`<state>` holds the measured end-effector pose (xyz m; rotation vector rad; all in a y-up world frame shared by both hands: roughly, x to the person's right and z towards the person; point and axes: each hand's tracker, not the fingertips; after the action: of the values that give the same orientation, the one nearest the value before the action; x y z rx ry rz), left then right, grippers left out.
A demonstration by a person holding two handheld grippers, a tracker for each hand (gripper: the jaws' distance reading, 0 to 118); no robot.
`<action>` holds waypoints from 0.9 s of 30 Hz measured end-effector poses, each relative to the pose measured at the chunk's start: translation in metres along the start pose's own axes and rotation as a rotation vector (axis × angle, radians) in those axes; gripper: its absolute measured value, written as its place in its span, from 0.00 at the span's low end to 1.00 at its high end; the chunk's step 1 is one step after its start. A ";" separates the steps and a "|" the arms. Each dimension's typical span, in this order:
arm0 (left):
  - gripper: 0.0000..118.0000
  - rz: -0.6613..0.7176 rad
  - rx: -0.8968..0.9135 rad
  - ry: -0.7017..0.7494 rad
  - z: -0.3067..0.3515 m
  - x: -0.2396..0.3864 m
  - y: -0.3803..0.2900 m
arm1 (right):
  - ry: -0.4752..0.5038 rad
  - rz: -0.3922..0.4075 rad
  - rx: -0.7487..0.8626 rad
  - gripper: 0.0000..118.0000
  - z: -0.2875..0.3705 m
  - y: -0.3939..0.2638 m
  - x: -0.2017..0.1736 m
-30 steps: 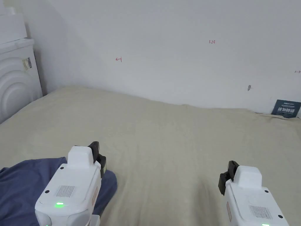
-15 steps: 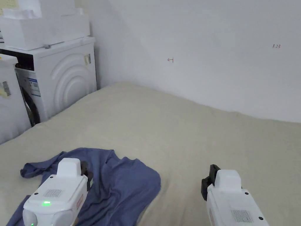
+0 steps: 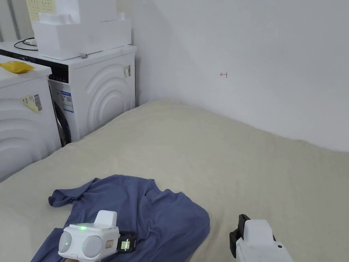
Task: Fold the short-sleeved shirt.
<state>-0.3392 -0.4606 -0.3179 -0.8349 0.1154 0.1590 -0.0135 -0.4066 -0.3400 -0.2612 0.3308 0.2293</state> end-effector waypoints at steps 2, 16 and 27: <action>0.85 -0.057 -0.069 0.061 -0.001 0.006 -0.003 | -0.003 0.005 -0.012 0.01 0.002 0.000 0.000; 0.03 -0.204 -0.099 0.130 -0.041 0.033 -0.010 | -0.030 -0.010 -0.043 0.01 0.009 -0.007 0.015; 0.00 0.085 0.133 0.009 -0.021 -0.006 0.005 | -0.063 -0.028 -0.035 0.01 0.019 -0.011 0.040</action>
<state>-0.3469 -0.4730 -0.3345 -0.6987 0.1685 0.2251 0.0314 -0.4046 -0.3338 -0.2924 0.2604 0.2149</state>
